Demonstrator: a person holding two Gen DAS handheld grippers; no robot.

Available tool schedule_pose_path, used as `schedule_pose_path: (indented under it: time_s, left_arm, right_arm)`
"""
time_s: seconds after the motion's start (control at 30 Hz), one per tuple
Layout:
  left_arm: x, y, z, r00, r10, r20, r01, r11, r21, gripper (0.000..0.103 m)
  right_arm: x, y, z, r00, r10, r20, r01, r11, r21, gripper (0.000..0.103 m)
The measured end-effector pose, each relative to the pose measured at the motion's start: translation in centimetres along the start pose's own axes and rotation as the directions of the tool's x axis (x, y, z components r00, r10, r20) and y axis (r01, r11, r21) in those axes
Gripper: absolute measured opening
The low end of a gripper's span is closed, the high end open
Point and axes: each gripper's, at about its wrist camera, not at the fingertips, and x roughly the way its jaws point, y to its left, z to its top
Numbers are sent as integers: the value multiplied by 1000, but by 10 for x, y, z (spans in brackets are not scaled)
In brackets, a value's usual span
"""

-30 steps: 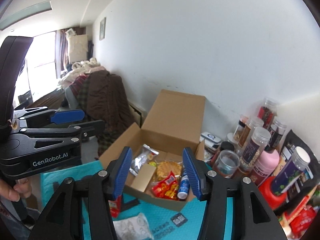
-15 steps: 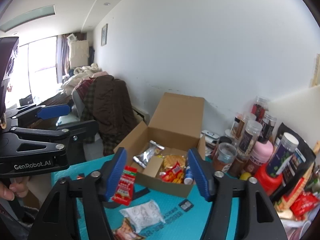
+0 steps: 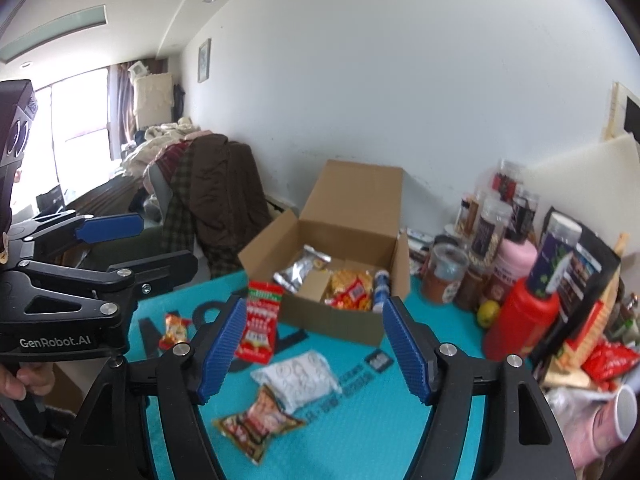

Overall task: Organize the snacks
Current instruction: 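Withdraw both tools from the box back toward the remaining snacks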

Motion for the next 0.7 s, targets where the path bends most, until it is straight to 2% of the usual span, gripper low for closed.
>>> schedule_pose_path:
  time_s: [0.23, 0.37, 0.53, 0.7]
  left_arm:
    - [10, -6, -26, 998, -26, -62, 27, 1000, 6, 79]
    - [23, -9, -42, 995, -8, -99, 10, 1000, 20, 79]
    - [44, -10, -63, 982, -60, -180, 56, 998, -28, 79]
    - [63, -16, -81, 966, -80, -244, 72, 997, -43, 79]
  right_arm:
    - [3, -6, -34, 999, 19, -50, -15, 998, 67, 71]
    - [6, -9, -51, 997, 14, -78, -7, 996, 84, 71]
    - [14, -13, -74, 991, 5, -136, 8, 995, 101, 71]
    - [26, -19, -94, 981, 3, -194, 19, 993, 113, 71]
